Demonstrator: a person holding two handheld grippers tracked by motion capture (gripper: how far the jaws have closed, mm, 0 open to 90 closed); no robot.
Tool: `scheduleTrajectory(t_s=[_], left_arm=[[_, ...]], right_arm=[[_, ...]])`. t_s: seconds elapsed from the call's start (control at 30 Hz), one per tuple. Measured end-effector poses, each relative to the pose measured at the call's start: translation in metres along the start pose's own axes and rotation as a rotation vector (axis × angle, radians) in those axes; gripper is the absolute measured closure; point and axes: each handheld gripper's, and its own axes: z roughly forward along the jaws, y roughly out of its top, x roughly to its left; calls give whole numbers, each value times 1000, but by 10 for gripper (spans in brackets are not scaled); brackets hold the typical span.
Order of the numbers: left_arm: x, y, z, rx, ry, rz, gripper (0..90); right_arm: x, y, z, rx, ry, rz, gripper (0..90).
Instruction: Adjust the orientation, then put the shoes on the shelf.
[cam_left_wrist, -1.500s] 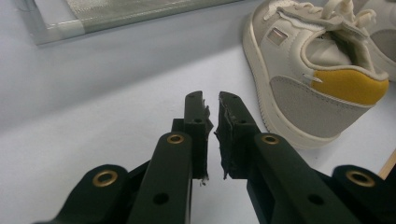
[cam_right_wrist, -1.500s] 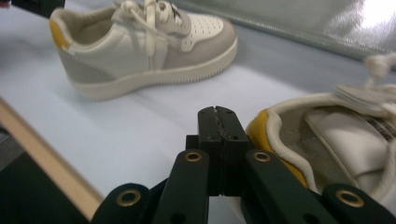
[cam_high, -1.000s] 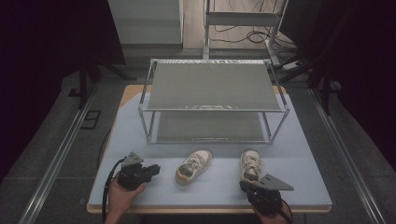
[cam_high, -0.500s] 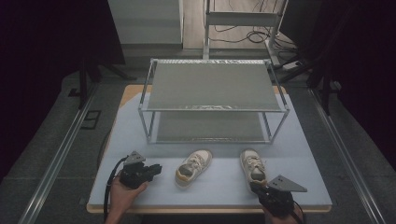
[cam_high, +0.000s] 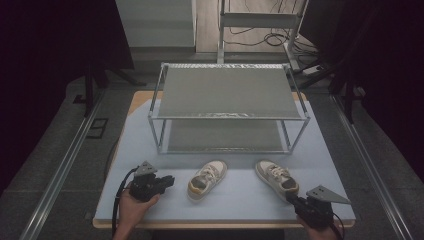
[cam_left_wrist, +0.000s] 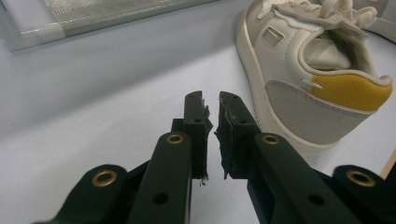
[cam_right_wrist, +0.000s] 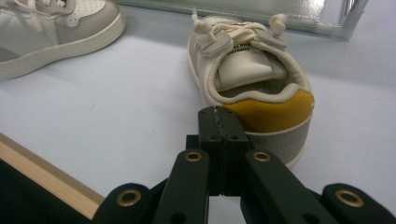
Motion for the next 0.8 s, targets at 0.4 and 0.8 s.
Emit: scheduleTrajectory(t_s=[0.4,0.8], left_arm=[[-2,2,-4,-7,9,9,770],[-26,17,-25,-19,0,40,444]], right_arm=[[3,2,-3,-30,51,-19,748],[8,25,-18,-110,85,-63,392]])
